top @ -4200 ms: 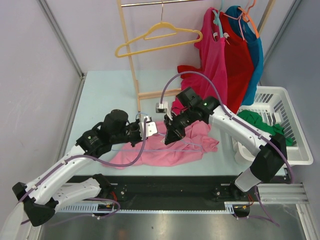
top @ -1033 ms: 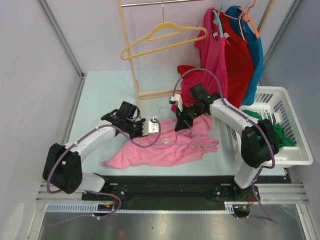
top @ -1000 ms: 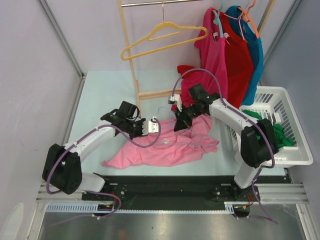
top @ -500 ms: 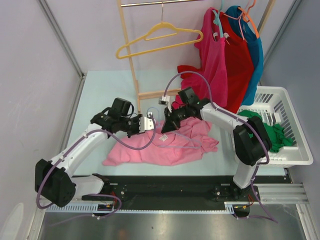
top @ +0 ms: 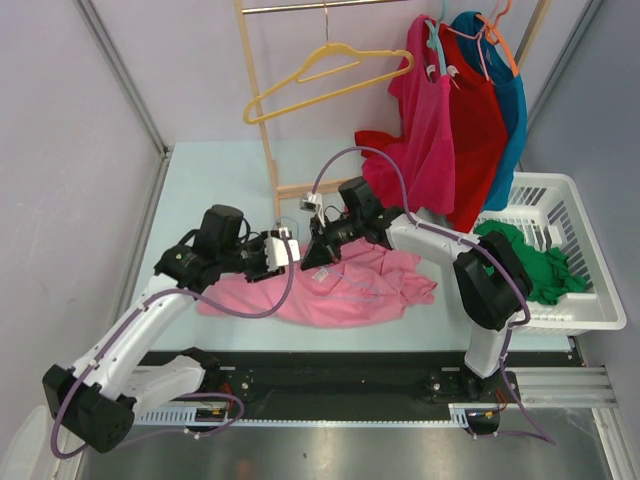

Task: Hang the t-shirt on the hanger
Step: Place the T-shirt on the hanger, then place the hanger at the clothesline.

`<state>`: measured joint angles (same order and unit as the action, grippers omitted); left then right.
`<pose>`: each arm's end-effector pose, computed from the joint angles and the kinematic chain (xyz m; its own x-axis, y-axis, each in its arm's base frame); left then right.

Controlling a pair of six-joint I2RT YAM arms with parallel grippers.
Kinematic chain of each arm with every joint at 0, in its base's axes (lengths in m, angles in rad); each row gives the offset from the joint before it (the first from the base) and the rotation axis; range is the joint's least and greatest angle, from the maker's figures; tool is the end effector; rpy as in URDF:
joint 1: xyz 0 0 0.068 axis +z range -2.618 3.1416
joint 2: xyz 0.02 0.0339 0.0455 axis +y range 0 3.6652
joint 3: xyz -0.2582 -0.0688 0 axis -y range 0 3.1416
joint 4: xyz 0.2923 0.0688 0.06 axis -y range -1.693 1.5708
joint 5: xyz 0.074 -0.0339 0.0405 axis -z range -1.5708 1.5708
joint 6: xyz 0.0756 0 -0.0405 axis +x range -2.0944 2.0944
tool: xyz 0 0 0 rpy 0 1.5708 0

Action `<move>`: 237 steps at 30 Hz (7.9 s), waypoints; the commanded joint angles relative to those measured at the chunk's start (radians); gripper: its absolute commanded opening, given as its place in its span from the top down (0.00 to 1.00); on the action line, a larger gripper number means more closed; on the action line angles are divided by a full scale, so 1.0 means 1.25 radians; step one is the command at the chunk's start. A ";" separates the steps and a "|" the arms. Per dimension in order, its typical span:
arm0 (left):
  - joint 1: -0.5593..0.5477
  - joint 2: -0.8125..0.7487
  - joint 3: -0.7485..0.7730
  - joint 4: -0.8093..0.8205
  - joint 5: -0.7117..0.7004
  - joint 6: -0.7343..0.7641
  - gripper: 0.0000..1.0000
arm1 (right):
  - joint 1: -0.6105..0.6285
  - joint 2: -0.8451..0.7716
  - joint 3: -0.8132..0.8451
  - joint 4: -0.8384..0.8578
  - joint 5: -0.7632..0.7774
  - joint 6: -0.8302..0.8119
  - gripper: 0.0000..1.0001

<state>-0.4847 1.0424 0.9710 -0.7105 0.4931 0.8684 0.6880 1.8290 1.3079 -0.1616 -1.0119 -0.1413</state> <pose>0.2359 -0.1647 0.2764 0.1373 0.6876 -0.7130 0.9331 0.1518 0.3261 0.3130 0.3402 0.1977 -0.3635 -0.3955 -0.8435 -0.9051 -0.0644 0.4203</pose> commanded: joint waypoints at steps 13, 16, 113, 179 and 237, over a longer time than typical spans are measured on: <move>-0.016 0.013 -0.055 0.097 -0.035 -0.001 0.45 | 0.044 -0.067 0.012 0.021 -0.042 -0.029 1.00; -0.028 0.020 -0.056 0.096 -0.032 -0.017 0.62 | 0.042 -0.080 0.012 0.013 -0.036 -0.032 1.00; -0.221 -0.013 -0.028 0.287 -0.282 -0.215 1.00 | -0.053 -0.211 0.182 -0.502 0.245 -0.275 0.43; -0.014 -0.112 0.164 0.243 -0.084 -0.365 0.17 | -0.332 -0.245 0.701 -0.661 0.743 0.017 1.00; -0.015 -0.139 0.034 0.262 -0.090 -0.324 0.16 | -0.369 -0.061 0.744 -0.075 0.802 0.093 1.00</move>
<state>-0.5072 0.8845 1.0195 -0.4084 0.3706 0.4534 0.2314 1.8172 2.2238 -0.4229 -0.0048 -0.0410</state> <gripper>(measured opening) 0.842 0.032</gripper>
